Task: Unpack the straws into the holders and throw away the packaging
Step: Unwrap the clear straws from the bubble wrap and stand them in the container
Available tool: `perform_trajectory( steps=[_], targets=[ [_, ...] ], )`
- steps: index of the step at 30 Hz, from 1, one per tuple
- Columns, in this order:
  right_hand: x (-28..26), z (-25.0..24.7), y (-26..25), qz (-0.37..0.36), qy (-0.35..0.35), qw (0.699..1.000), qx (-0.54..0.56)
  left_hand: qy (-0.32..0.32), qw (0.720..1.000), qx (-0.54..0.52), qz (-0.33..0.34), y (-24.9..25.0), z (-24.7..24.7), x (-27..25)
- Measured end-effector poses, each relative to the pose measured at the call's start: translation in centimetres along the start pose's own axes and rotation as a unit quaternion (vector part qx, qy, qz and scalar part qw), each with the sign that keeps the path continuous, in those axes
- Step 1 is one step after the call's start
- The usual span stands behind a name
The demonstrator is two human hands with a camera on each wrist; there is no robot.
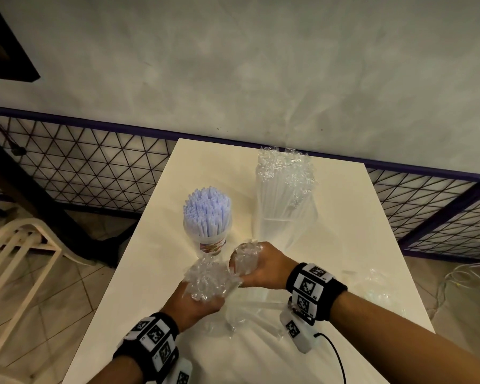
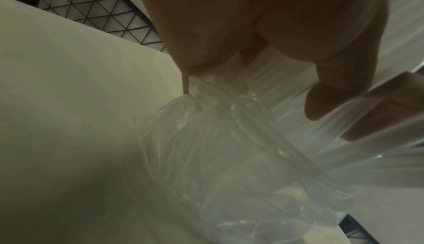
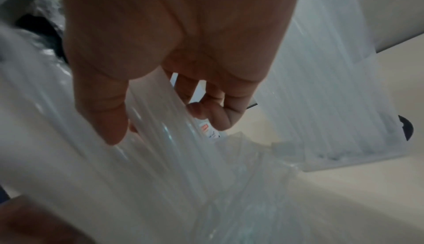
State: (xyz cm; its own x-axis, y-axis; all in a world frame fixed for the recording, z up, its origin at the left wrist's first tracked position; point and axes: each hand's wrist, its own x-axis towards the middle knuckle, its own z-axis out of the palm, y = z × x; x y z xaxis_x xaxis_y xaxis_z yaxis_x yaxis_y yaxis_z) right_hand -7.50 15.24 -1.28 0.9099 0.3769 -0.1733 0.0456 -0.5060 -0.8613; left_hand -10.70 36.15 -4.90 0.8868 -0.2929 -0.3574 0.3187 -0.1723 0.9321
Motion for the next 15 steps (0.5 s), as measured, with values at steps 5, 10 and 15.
perform_trajectory(
  steps=[5, 10, 15],
  targets=[
    [-0.2, -0.8, -0.8, 0.020, 0.045, 0.999, 0.023, 0.001, 1.000, -0.016, -0.004, 0.1, 0.0, 0.0],
    [-1.3, -4.9, -5.0, -0.015, 0.094, 0.995, 0.036, -0.002, 0.999, -0.034, -0.029, -0.5, -0.6, 0.4],
    [-2.7, -11.9, -11.1, -0.073, 0.235, 0.967, 0.063, -0.003, 1.000, -0.026, -0.010, -0.1, -0.1, 0.2]
  ],
)
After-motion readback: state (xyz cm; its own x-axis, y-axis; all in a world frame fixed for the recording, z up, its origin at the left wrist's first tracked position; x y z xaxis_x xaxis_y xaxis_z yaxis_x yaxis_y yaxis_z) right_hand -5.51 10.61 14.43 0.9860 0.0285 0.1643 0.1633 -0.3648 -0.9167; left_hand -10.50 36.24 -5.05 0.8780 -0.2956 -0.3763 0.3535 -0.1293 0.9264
